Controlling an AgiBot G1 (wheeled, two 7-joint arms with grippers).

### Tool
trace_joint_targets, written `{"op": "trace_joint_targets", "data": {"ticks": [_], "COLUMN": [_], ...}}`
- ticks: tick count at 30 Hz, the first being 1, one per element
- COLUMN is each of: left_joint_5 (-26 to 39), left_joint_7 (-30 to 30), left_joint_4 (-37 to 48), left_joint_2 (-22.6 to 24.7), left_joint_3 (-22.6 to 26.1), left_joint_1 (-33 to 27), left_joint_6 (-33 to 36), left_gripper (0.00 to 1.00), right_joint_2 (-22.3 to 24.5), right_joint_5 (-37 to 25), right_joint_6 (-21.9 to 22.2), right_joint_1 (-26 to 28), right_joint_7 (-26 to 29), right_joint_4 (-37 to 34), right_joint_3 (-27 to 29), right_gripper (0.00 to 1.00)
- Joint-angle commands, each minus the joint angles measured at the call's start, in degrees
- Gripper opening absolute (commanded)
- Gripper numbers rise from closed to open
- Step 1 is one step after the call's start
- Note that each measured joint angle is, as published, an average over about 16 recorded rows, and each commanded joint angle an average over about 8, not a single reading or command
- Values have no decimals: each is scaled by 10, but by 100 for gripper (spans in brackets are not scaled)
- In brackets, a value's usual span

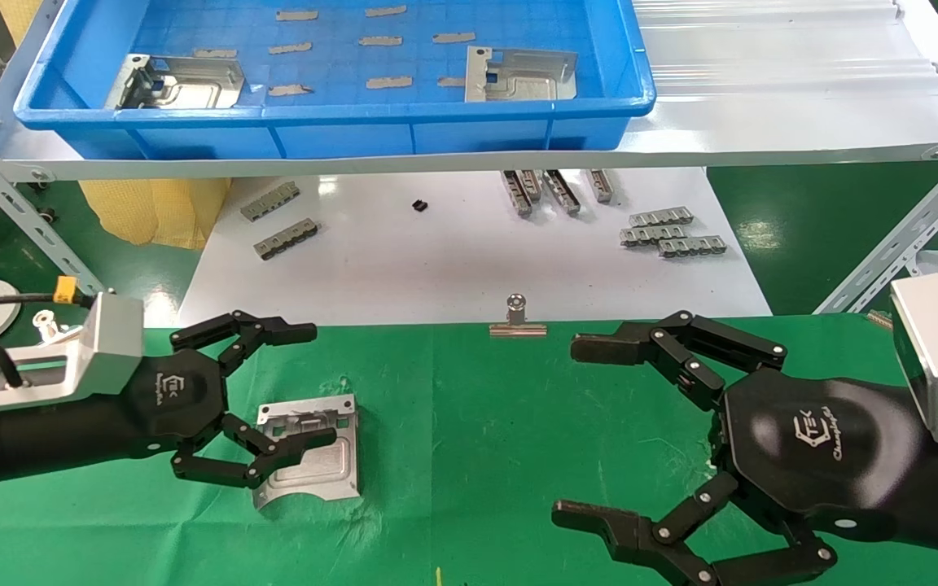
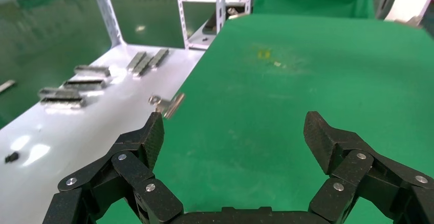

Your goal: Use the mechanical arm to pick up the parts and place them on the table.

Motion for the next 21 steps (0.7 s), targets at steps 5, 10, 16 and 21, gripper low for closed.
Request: {"op": "trace_joint_targets", "data": {"ticks": [5,10,16,21], "left_joint_5": [-15,-28,-43,-55], "left_joint_7": [-46,-84,-131,-170], "left_joint_4": [-65,-119,-185,-239], "left_joint_2": [-17,-31,-47,-61], "left_joint_3": [-28,-51,-79,-102], "left_joint_1": [26,48,75,97], "left_joint_6": [-6,-11,-17,-22], "left_gripper": [100,100,100,100], "right_joint_2": [0,0,0,0], "right_joint_5": [0,0,0,0], "right_joint_6": [0,0,0,0], "right_joint_1": [0,0,0,0], "right_joint_7": [0,0,0,0], "right_joint_4": [0,0,0,0], "right_joint_3": [0,0,0,0], "right_gripper": [100,100,100,100]}}
